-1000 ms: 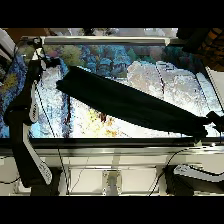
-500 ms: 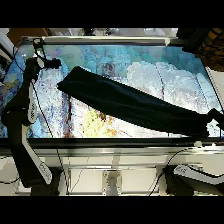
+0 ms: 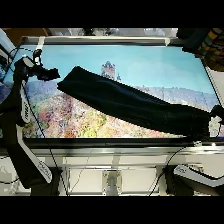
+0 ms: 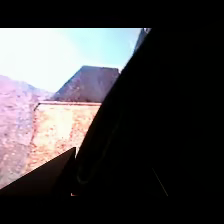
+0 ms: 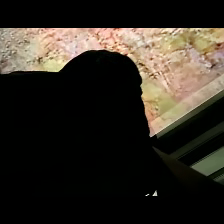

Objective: Fold the clothes and pants, and hang the long-sleeved shirts on hangers.

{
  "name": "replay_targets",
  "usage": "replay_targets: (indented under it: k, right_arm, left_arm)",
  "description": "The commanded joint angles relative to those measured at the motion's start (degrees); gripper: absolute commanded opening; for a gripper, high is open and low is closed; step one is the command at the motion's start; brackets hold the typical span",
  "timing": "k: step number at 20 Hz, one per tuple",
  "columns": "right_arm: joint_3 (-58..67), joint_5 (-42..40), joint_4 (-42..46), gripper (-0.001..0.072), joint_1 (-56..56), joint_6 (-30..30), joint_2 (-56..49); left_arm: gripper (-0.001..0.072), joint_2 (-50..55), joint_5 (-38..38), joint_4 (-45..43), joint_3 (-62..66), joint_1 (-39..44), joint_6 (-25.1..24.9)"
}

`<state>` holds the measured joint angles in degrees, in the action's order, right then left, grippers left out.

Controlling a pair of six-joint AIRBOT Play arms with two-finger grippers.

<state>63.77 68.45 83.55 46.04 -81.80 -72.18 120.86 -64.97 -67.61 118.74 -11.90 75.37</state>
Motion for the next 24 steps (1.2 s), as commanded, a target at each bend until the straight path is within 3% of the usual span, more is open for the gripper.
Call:
replay_targets:
  k: [1, 9, 10, 12, 13, 15, 19, 24]
  right_arm:
    - [0.5, 2.6, -5.6, 0.061, -0.1, 1.6, 0.0]
    - [0.5, 2.4, -6.8, 0.0609, -5.8, 1.6, 0.0]
    - [0.5, 2.4, -6.8, 0.061, -6.5, 1.6, 0.0]
    - [0.5, 2.5, -6.9, 0.0609, -7.3, 1.6, 0.0]
    - [0.5, 2.6, -6.8, 0.061, -7.6, 1.6, 0.0]
    - [0.5, 3.0, -6.9, 0.0609, -7.6, 1.6, 0.0]
    - [0.5, 4.9, -6.9, 0.061, -7.6, 1.6, 0.0]
    - [0.5, 10.0, -6.6, 0.0609, -7.6, 1.6, 0.0]
  left_arm:
    - [0.0457, 1.1, -5.5, 2.2, -0.1, -0.7, -3.5]
    - [0.0452, 3.9, -8.7, 3.2, -0.2, -0.7, -3.5]
    - [0.0366, 3.9, -9.5, 3.1, -0.2, -0.7, -3.5]
    - [0.0089, 3.9, -11.5, 2.4, -0.2, -0.7, -3.5]
    - [0.002, 3.8, -12.5, 1.1, -0.2, -0.8, -3.4]
    - [0.0018, 3.1, -15.7, -4.6, -0.2, -1.1, -1.5]
    - [0.0018, 0.4, -26.9, -27.2, -0.7, -1.9, 4.0]
    - [0.0017, -11.5, -27.3, -31.4, -10.6, -10.1, 8.0]
